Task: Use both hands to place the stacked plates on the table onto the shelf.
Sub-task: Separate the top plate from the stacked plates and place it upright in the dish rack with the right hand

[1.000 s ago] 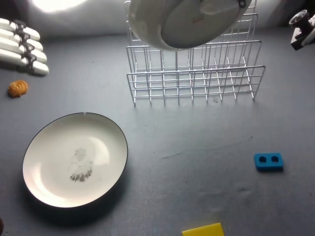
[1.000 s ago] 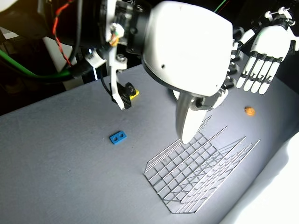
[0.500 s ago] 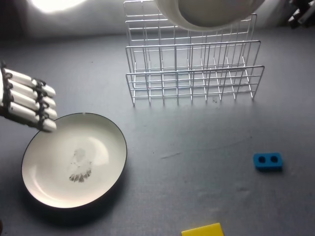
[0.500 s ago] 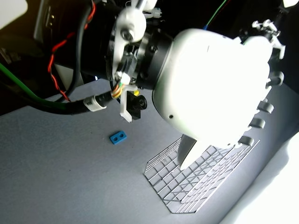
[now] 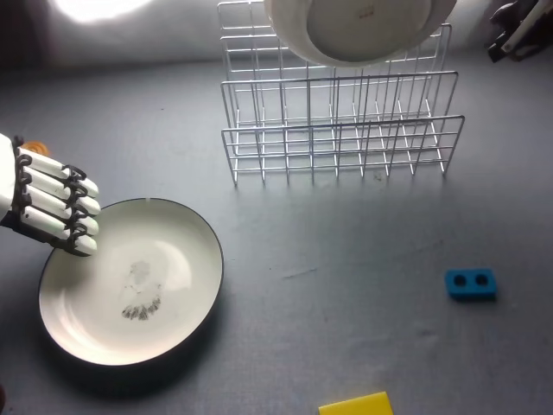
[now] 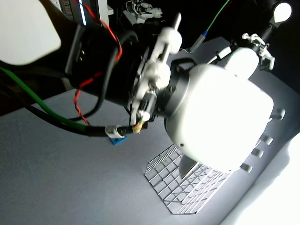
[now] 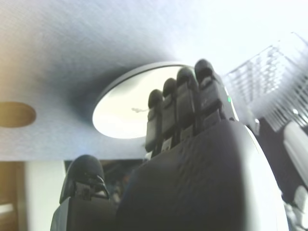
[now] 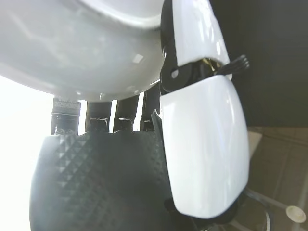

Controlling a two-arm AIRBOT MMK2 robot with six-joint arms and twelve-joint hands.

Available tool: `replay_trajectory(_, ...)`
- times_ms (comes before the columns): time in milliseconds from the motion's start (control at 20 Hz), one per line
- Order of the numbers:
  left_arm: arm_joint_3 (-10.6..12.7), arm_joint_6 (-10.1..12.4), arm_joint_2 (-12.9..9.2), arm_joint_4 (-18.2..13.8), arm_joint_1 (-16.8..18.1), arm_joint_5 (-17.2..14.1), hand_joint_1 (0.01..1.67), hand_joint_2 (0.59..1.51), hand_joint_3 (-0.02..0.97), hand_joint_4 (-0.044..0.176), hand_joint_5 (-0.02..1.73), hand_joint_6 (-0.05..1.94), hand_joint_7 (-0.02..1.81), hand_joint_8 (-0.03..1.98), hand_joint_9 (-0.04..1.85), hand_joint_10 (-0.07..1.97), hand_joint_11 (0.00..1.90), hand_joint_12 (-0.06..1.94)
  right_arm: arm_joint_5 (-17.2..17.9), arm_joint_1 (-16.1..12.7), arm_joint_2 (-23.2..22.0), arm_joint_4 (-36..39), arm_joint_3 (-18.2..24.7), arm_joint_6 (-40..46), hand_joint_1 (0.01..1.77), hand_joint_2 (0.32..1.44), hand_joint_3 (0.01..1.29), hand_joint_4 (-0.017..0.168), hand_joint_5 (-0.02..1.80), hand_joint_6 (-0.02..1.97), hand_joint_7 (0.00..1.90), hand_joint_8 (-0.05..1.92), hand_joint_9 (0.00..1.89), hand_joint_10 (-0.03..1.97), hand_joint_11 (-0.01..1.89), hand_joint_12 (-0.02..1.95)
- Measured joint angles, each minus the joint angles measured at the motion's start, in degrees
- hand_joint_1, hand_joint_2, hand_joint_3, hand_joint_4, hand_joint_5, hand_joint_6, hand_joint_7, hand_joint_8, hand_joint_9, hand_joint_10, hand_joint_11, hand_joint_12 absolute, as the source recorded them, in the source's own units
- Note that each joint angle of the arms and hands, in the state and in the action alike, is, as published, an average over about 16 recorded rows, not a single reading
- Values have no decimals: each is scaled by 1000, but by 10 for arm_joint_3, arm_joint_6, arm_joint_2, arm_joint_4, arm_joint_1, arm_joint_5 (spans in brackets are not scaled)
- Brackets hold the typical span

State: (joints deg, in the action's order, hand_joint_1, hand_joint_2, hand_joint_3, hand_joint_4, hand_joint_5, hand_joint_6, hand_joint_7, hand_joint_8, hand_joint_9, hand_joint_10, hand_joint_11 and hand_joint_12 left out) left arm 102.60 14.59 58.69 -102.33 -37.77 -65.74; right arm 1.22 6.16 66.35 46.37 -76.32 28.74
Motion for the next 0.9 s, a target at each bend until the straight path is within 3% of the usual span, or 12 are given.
replay_trajectory(150,6,0,4,0,-6,-2,15,1179,18,0,198,14,183,-1,125,-13,16,166,7,16,15,0,-18,8,1367,941,14,-7,985,836,1176,549,1179,641,1060,655)
replay_trajectory(500,15,6,4,1,-4,-14,15,1184,18,-1,199,14,187,-1,137,-5,17,159,32,51,47,-10,-60,25,1371,948,14,-7,970,829,1167,586,1166,682,1040,665)
replay_trajectory(700,18,12,2,-1,1,-24,15,1186,18,-1,201,14,188,-1,145,5,17,162,47,69,61,-21,-81,26,1375,955,14,-7,949,836,1151,643,1116,880,1023,682)
replay_trajectory(900,18,16,0,-3,6,-33,14,1188,17,-1,202,15,189,-1,154,13,17,175,59,84,72,-33,-98,22,1376,966,15,-7,928,855,1132,702,1103,881,1000,692)
